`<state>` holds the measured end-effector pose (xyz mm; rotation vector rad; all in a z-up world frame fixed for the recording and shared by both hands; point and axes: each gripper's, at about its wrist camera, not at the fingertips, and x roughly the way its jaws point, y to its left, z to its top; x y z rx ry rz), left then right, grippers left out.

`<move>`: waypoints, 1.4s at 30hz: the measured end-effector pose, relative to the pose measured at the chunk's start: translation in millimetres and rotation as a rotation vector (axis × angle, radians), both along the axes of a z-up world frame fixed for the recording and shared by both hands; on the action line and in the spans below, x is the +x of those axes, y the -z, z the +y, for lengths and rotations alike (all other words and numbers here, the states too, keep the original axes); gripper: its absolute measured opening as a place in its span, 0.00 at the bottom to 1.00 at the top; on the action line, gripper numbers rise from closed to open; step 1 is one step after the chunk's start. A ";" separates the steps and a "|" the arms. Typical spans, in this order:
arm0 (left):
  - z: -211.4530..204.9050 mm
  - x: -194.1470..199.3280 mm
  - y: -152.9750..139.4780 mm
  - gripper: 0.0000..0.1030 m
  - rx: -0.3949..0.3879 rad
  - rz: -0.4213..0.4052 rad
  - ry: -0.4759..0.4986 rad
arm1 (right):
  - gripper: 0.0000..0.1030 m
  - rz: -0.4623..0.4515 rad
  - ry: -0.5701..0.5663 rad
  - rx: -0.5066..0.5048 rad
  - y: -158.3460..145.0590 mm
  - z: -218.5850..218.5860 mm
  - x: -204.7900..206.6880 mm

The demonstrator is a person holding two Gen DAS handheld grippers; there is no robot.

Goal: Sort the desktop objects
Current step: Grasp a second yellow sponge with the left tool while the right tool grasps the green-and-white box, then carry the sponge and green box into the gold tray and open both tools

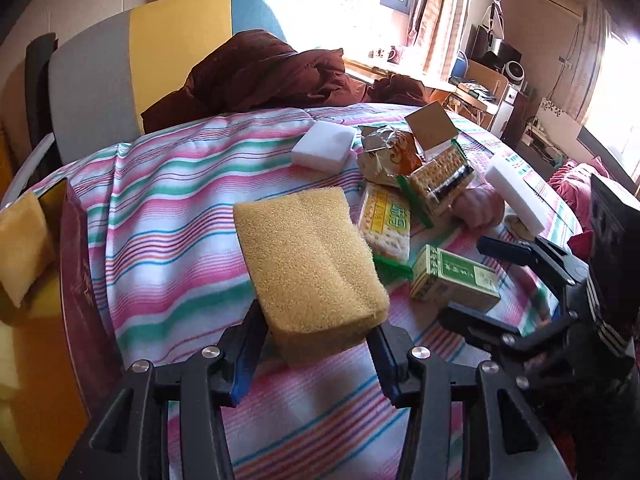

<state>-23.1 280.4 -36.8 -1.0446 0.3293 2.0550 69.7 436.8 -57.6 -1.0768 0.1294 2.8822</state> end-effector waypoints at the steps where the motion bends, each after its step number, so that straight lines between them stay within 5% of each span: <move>1: -4.1 3.9 -0.4 0.48 0.002 -0.002 0.004 | 0.87 -0.013 -0.010 0.013 0.8 -0.6 -2.7; 5: -17.2 17.8 -3.0 0.48 0.014 -0.002 0.022 | 0.54 -0.041 -0.003 0.031 3.0 -2.3 -2.9; 11: -14.2 22.3 -0.7 0.49 0.015 0.024 0.048 | 0.32 -0.039 0.028 -0.015 6.0 -13.9 11.7; 21: 1.1 9.7 5.2 0.59 0.023 0.062 0.013 | 0.35 -0.009 0.114 -0.090 13.7 -18.0 16.3; 26: 0.1 -3.3 20.2 0.60 0.029 -0.020 -0.026 | 0.45 0.021 0.109 -0.132 15.0 -17.9 18.0; 36: 4.8 6.8 34.7 0.65 0.015 0.040 -0.036 | 0.44 0.039 0.119 -0.135 16.4 -19.9 22.0; 42: 1.0 6.0 30.9 0.66 0.035 0.036 -0.050 | 0.33 0.047 0.145 -0.107 17.5 -19.4 23.4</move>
